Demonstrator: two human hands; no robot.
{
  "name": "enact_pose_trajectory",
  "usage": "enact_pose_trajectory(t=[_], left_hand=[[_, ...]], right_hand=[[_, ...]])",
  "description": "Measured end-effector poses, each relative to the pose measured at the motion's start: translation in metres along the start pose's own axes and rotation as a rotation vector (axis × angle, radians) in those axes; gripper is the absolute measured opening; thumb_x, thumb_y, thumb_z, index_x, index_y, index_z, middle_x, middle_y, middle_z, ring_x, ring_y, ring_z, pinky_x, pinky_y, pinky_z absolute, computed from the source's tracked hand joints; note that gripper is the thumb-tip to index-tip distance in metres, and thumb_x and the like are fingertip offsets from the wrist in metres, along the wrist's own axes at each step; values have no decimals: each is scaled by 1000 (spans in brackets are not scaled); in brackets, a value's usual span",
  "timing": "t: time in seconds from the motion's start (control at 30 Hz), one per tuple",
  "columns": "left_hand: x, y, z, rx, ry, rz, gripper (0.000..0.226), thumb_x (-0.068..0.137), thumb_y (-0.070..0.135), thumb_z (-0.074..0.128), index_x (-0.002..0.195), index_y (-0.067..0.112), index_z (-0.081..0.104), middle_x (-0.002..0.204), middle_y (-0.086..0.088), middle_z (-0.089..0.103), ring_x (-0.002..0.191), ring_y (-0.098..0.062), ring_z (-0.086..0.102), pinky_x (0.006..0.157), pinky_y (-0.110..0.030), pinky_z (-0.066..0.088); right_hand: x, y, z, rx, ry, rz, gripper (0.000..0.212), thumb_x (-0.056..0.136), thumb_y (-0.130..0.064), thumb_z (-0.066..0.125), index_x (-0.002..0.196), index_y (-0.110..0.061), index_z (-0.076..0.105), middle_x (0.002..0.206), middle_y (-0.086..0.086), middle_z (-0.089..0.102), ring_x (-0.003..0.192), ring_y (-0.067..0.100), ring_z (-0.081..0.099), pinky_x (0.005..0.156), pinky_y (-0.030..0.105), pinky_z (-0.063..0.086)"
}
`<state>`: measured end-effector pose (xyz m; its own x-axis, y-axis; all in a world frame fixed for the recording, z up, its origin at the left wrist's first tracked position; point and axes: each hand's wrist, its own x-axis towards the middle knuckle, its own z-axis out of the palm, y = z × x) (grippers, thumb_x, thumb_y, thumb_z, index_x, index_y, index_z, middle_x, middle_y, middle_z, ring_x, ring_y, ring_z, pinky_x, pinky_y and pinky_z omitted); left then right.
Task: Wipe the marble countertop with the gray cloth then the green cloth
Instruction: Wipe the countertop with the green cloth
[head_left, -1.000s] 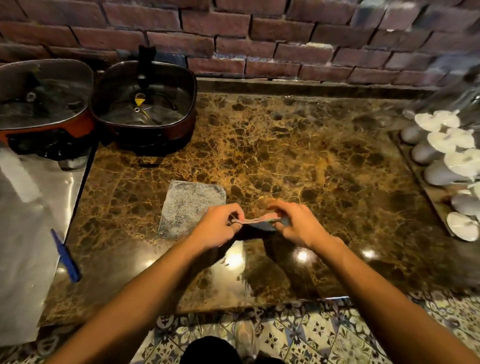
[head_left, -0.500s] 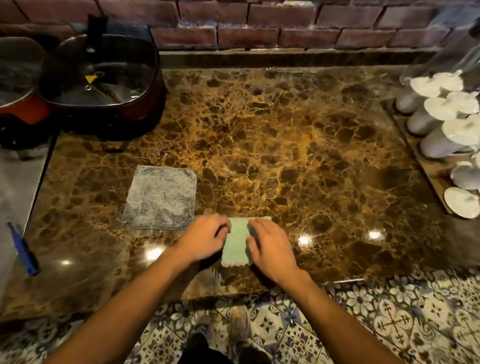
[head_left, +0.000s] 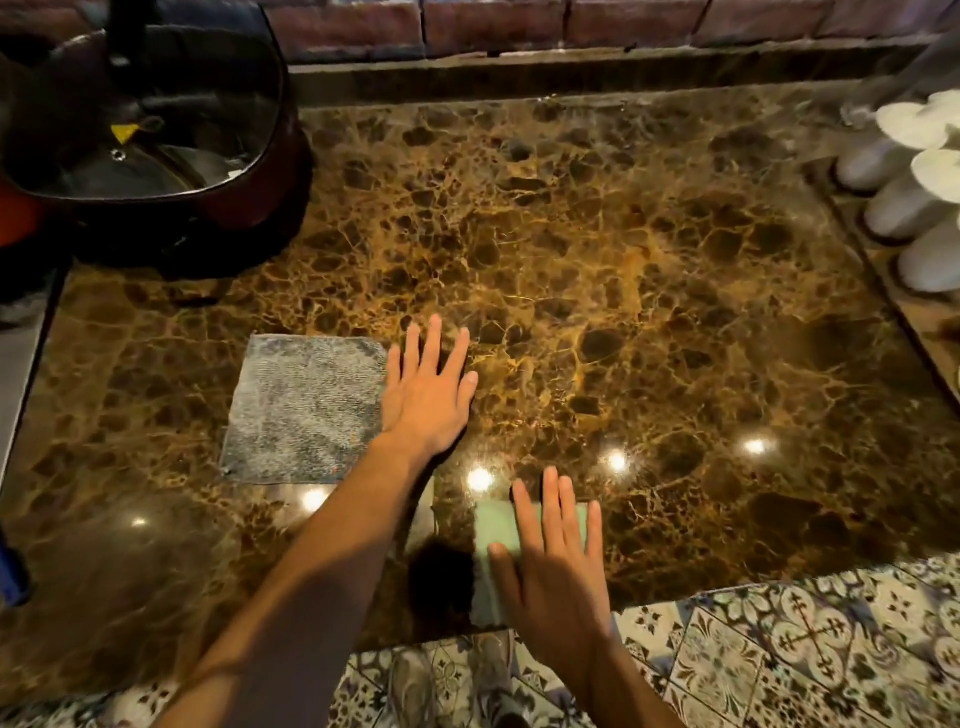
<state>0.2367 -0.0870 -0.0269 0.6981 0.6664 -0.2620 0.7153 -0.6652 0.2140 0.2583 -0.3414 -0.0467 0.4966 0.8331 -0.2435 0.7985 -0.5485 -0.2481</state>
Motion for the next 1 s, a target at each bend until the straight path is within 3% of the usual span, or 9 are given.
enact_pose_trajectory(t=[0.17,0.4,0.53,0.73,0.87,1.0], left_hand=[[11,-8,21,26,74,-40,61,105,51,7,162,31,-3,171,-10,-9,157,-33,-11,126,-51,-5],[17,-10,29,42,147,-29,64,102,54,6,162,32,-1,171,-11,-5,157,-36,-7,126,-54,-1],[18,-10,34,35,210,-17,62,104,51,12,162,31,10,171,-11,4,157,-38,2,125,-57,6],[22,-12,44,61,293,2,59,105,46,21,161,28,21,169,-14,14,156,-40,9,124,-59,9],[22,-12,44,109,309,3,58,106,45,22,161,26,22,169,-17,15,155,-41,12,122,-60,12],[22,-10,37,46,216,-25,63,102,51,16,162,32,11,171,-11,3,157,-37,1,124,-59,5]], right_hand=[[7,-3,-1,-67,10,8,68,104,-60,24,165,-32,13,171,16,7,158,36,9,123,60,5],[131,-1,-30,-106,-11,46,67,102,-65,4,160,-38,-15,170,13,-19,156,28,-23,125,58,-9],[246,9,-56,-105,82,29,70,101,-67,4,163,-37,-5,171,13,-13,157,29,-17,125,57,-10],[392,26,-98,-62,67,93,70,100,-67,12,164,-39,2,172,13,-10,158,31,-13,123,60,-12],[394,26,-98,-67,82,58,67,102,-65,13,163,-42,0,172,15,-10,158,32,-11,124,59,-11],[338,26,-83,-54,92,21,64,102,-64,13,161,-47,-3,172,16,-9,158,32,-10,125,58,-8]])
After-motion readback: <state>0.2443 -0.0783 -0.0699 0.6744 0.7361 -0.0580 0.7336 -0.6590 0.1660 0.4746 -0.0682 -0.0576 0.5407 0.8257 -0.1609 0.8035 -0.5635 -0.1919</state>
